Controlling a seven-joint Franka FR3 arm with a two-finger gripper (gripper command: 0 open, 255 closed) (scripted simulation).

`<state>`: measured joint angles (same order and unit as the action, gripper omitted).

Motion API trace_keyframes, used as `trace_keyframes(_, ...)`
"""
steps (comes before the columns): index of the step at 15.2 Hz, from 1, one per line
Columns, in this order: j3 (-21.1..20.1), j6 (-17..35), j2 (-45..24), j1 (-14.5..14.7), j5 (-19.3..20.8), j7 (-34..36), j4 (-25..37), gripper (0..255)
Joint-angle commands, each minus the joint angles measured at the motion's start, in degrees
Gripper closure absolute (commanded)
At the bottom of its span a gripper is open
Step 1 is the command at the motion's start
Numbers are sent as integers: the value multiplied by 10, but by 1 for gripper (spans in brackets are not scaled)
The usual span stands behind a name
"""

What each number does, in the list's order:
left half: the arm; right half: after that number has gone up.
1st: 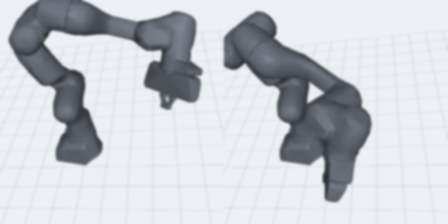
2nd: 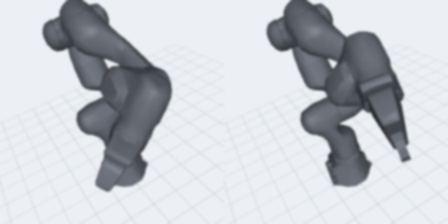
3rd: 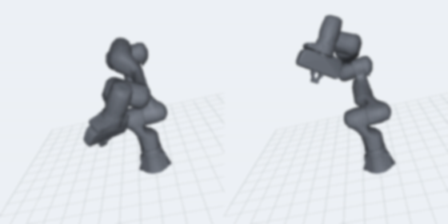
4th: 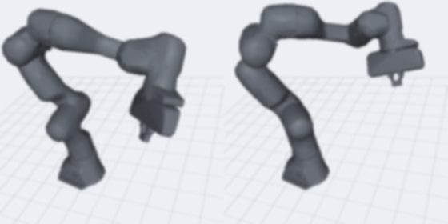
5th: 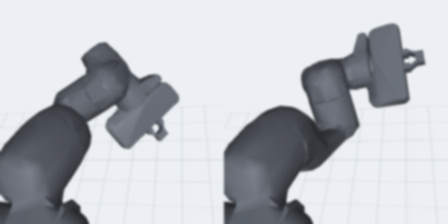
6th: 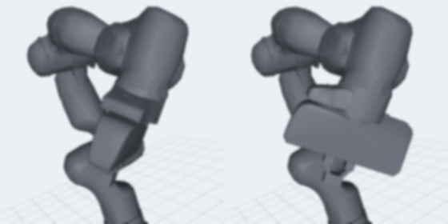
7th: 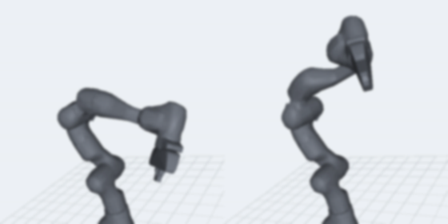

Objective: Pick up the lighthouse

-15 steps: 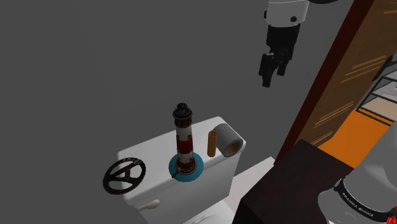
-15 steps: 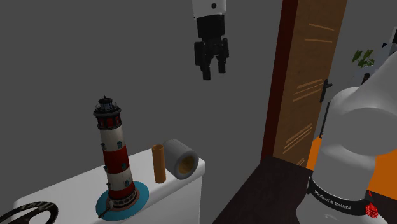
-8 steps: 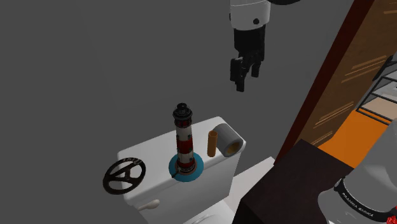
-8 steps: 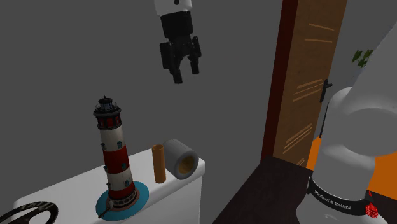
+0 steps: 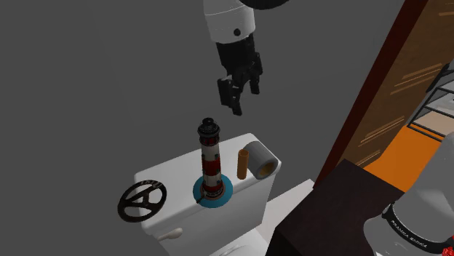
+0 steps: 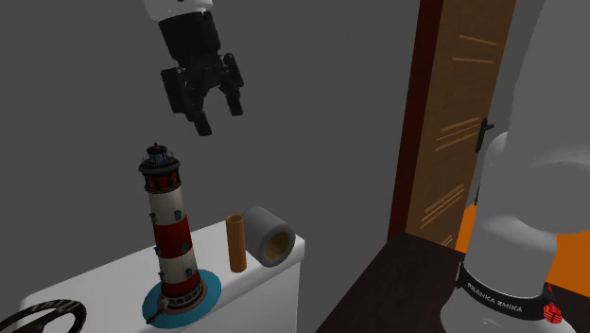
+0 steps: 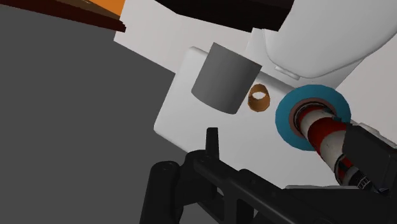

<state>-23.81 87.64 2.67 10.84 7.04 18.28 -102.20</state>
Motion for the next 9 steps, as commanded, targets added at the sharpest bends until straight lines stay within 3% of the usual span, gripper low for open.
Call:
trace_keyframes(1,-17,-17,-45,14,18,16,46,0)
trace_keyframes(7,-52,-90,-200,84,89,59,221,0)
trace_keyframes(9,-51,-82,-200,85,89,60,213,0)
